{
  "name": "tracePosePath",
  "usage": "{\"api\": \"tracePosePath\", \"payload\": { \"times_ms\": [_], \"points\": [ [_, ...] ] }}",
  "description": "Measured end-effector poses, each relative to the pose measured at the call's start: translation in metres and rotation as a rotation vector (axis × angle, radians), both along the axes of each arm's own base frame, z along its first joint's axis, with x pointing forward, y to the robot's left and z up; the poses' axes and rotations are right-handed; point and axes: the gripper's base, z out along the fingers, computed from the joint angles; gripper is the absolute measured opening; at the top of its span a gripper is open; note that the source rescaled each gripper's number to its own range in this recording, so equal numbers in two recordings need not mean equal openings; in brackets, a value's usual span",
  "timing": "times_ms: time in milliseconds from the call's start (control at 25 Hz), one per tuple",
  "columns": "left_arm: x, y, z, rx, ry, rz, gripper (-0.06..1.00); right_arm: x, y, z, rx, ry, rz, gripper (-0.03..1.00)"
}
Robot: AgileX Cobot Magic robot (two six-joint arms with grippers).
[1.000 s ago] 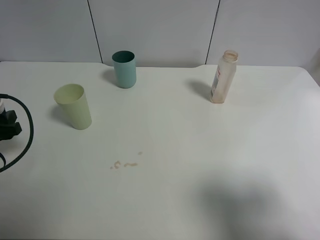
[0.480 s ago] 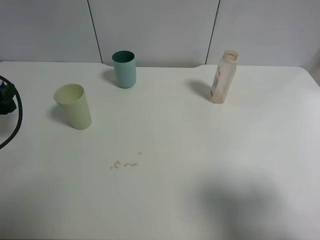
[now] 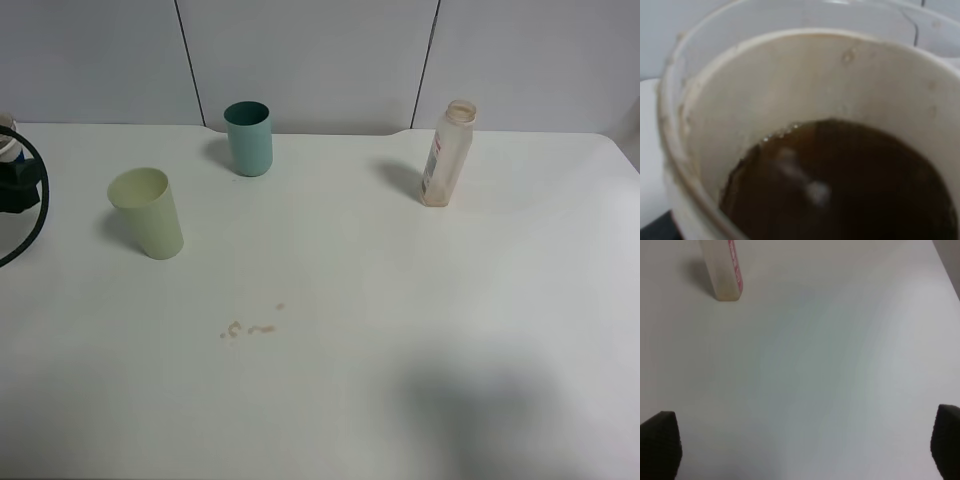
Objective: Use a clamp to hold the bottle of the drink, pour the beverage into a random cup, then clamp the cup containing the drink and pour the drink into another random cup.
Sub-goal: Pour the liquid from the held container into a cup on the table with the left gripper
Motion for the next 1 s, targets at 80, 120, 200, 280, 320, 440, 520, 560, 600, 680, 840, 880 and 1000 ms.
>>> {"api": "tracePosePath", "payload": {
  "times_ms": [80,120,200,280,320,440,520,560,600,680,840,880,1000],
  "points": [
    [0.004,0.002,0.002,-0.002,0.010,-0.001,0.02,0.000,0.000,0.000,0.000,0.000,0.000,1.00],
    [0.004,0.002,0.002,-0.002,0.010,-0.001,0.02,0.000,0.000,0.000,0.000,0.000,0.000,1.00],
    [0.009,0.003,0.003,0.003,0.030,-0.010,0.02,0.000,0.000,0.000,0.000,0.000,0.000,1.00],
    [0.011,0.002,0.004,0.008,0.046,-0.017,0.02,0.000,0.000,0.000,0.000,0.000,0.000,1.00],
    [0.013,0.000,0.003,0.014,0.059,-0.026,0.02,0.000,0.000,0.000,0.000,0.000,0.000,1.00],
    [0.018,-0.006,0.003,0.029,0.088,-0.049,0.02,0.000,0.000,0.000,0.000,0.000,0.000,1.00],
    [0.021,-0.007,0.005,0.038,0.092,-0.057,0.02,0.000,0.000,0.000,0.000,0.000,0.000,1.00],
    [0.022,-0.007,0.006,0.040,0.090,-0.058,0.02,0.000,0.000,0.000,0.000,0.000,0.000,1.00],
    [0.023,-0.008,0.006,0.042,0.089,-0.061,0.02,0.000,0.000,0.000,0.000,0.000,0.000,1.00],
    [0.024,-0.010,0.007,0.043,0.090,-0.068,0.02,0.000,0.000,0.000,0.000,0.000,0.000,1.00],
    [0.025,-0.019,0.004,0.051,0.117,-0.095,0.02,0.000,0.000,0.000,0.000,0.000,0.000,1.00],
    [0.026,-0.021,0.004,0.055,0.120,-0.100,0.02,0.000,0.000,0.000,0.000,0.000,0.000,1.00],
    [0.026,-0.025,0.004,0.062,0.119,-0.105,0.02,0.000,0.000,0.000,0.000,0.000,0.000,1.00]
  ]
}}
